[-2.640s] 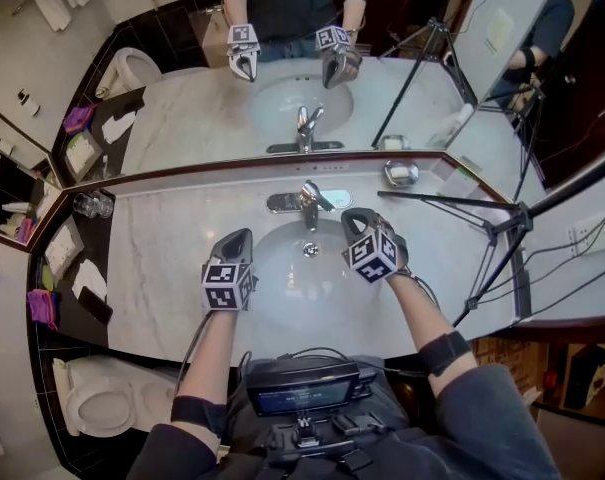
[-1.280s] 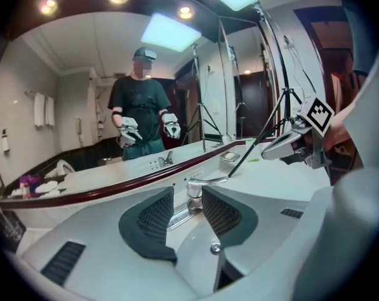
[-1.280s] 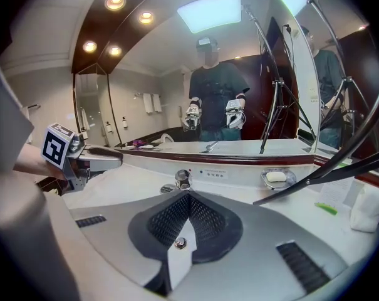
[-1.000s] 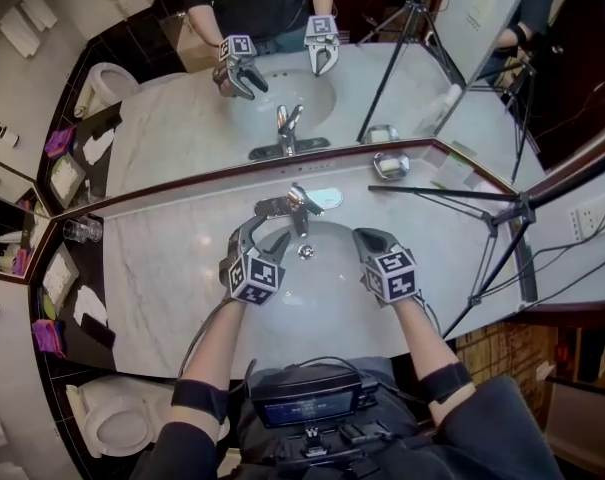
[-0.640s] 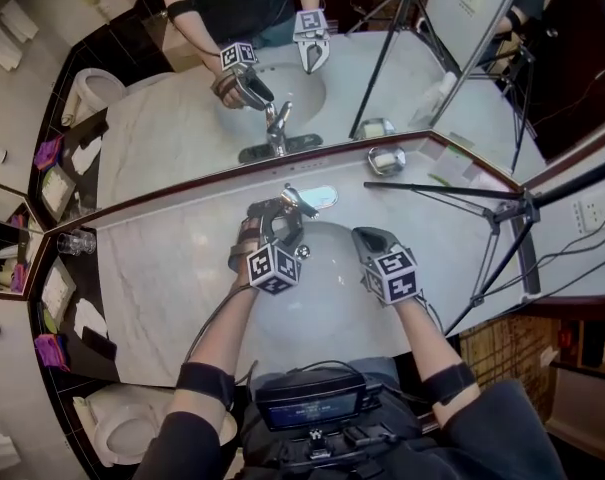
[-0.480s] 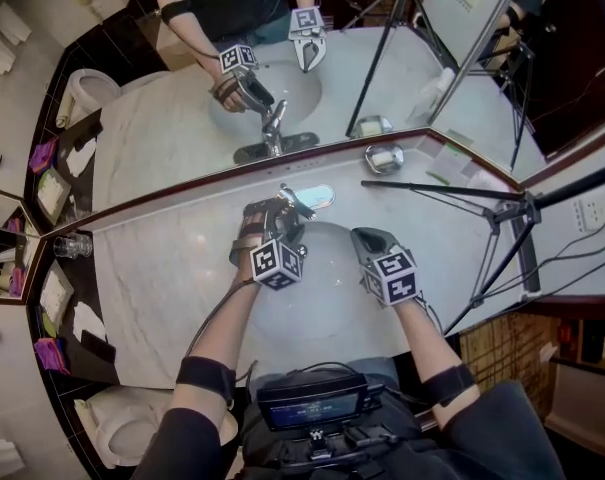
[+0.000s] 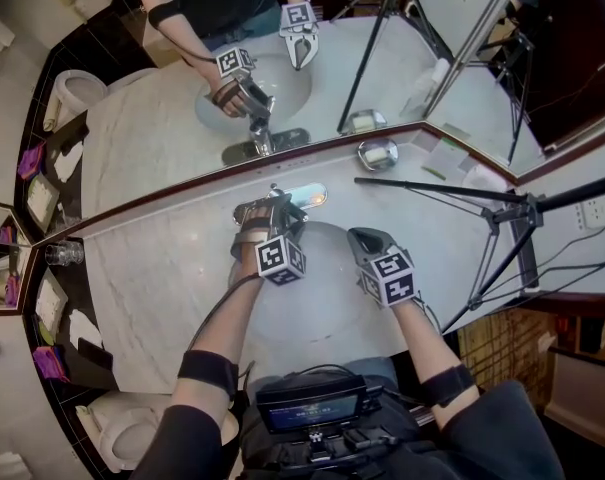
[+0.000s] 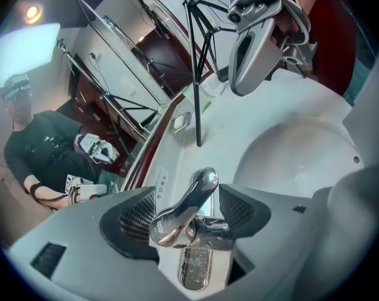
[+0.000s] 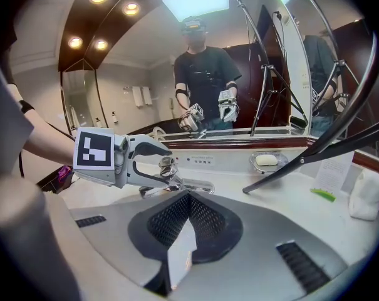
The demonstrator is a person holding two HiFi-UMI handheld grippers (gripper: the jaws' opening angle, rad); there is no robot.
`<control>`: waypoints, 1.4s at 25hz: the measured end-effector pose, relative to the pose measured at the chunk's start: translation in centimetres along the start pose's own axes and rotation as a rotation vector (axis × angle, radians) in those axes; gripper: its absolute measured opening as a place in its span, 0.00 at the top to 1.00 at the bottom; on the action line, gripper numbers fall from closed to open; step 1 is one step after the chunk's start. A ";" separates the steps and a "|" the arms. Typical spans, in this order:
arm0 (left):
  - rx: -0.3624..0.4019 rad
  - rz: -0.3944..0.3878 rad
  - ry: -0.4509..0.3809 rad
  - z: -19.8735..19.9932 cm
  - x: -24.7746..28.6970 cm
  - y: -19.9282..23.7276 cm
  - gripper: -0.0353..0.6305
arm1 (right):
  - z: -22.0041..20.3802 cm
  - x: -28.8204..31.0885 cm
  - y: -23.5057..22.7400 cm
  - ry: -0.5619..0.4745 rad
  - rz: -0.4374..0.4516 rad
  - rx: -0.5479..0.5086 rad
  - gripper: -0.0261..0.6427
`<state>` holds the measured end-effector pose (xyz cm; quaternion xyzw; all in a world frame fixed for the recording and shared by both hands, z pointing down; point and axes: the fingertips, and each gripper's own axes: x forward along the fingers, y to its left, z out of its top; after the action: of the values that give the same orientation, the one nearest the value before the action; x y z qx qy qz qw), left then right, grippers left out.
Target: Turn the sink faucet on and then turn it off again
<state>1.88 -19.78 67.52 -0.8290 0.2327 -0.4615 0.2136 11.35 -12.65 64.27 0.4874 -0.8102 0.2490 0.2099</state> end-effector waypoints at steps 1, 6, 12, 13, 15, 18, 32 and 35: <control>-0.005 0.002 0.000 0.1 0.2 0.1 0.47 | 0.0 0.0 -0.1 0.000 0.000 0.001 0.93; -0.034 0.023 0.008 0.0 0.7 1.2 0.47 | 0.0 0.3 -0.2 0.003 0.004 0.003 0.93; -0.069 0.063 -0.013 0.2 0.2 1.5 0.58 | -0.3 0.7 0.0 0.010 0.014 0.003 0.93; -0.079 0.068 -0.015 0.2 0.2 1.6 0.59 | -0.3 0.7 0.1 0.010 0.015 0.001 0.93; -0.088 0.074 -0.019 0.2 0.2 1.7 0.61 | -0.3 0.8 0.2 0.010 0.016 0.000 0.93; -0.086 0.071 -0.019 0.2 0.0 1.9 0.61 | -0.3 0.7 0.2 0.013 0.015 0.000 0.93; -0.205 0.074 -0.039 -0.5 -0.5 3.5 0.61 | 0.0 1.1 0.7 0.015 0.028 -0.007 0.93; -0.260 0.084 -0.041 -0.4 -0.8 4.2 0.61 | 0.0 1.2 0.8 0.016 0.032 -0.008 0.93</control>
<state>0.31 -22.71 64.78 -0.8485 0.3205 -0.4012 0.1282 10.13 -13.15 64.80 0.4714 -0.8173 0.2528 0.2144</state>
